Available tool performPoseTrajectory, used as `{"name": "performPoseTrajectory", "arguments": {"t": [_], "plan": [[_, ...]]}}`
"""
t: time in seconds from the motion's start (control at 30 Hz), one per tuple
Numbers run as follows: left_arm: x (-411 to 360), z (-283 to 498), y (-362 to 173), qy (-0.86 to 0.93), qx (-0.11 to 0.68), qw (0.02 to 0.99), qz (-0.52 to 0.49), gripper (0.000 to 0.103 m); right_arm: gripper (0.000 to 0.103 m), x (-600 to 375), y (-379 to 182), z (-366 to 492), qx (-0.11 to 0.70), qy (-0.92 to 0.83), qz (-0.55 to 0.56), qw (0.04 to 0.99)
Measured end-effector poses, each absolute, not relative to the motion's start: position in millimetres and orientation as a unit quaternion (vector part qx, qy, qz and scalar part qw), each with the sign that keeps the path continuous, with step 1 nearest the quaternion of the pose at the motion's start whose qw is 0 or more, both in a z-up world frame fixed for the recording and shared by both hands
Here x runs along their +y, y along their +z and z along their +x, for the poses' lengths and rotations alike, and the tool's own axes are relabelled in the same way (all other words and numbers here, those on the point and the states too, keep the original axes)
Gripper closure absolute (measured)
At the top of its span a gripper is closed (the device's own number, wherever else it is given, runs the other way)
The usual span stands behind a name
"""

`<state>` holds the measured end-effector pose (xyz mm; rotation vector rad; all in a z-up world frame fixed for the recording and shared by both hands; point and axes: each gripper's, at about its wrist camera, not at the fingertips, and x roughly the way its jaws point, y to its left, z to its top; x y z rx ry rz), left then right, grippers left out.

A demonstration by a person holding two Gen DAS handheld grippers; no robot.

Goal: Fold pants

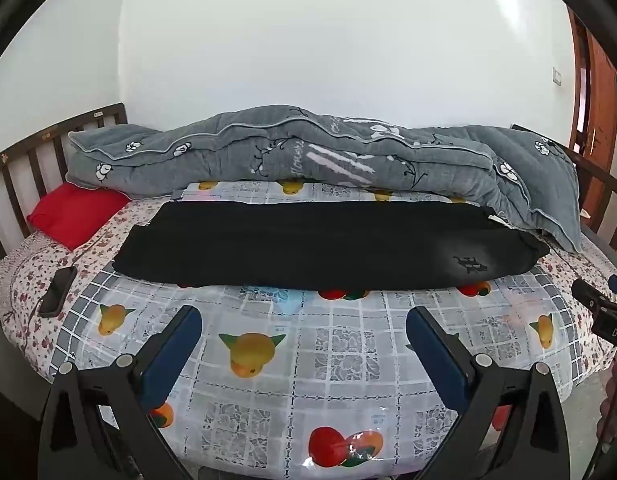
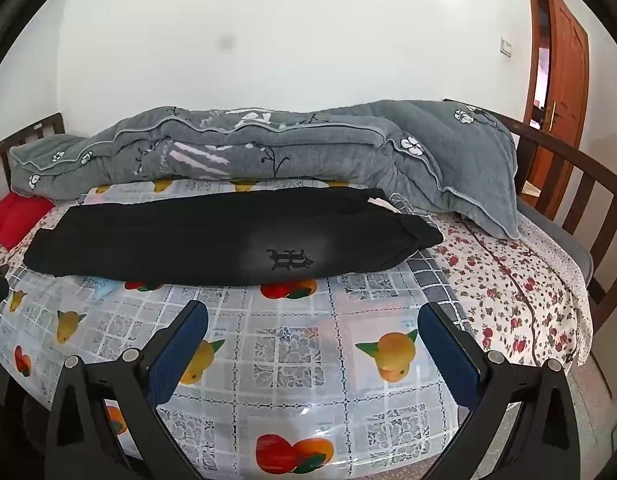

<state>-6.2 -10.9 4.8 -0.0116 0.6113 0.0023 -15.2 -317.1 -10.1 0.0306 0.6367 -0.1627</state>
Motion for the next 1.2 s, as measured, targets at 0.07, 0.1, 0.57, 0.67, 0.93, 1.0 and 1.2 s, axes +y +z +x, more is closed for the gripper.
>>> {"name": "performPoseTrajectory", "arguments": {"t": [0.07, 0.1, 0.57, 0.67, 0.93, 1.0, 1.2], "plan": [[-11.4, -5.8, 5.2, 0.000, 0.300, 0.954, -0.007, 0.000, 0.000, -318.9, -13.1, -19.8, 0.310, -0.077, 0.017, 0.947], [-11.8, -6.1, 4.6, 0.000, 0.300, 0.954, -0.007, 0.000, 0.000, -318.5, -12.5, -19.9, 0.310, -0.077, 0.017, 0.947], [-10.2, -7.7, 3.7, -0.007, 0.296, 0.955, -0.016, 0.000, 0.000, -316.1, -12.3, -21.1, 0.307, -0.076, 0.014, 0.949], [-10.1, -8.6, 3.2, -0.007, 0.295, 0.955, -0.016, 0.000, 0.000, -315.9, -12.5, -21.9, 0.306, -0.076, 0.013, 0.949], [-11.8, -8.5, 1.3, -0.007, 0.297, 0.955, -0.017, 0.000, 0.000, -317.1, -12.6, -23.7, 0.305, -0.077, 0.014, 0.949], [-11.9, -9.1, 0.3, -0.007, 0.297, 0.955, -0.017, 0.000, 0.000, -317.1, -12.4, -23.3, 0.305, -0.077, 0.014, 0.949], [-11.7, -9.9, -0.3, -0.007, 0.296, 0.955, -0.017, 0.000, 0.000, -316.5, -12.3, -23.9, 0.305, -0.076, 0.014, 0.949]]}}
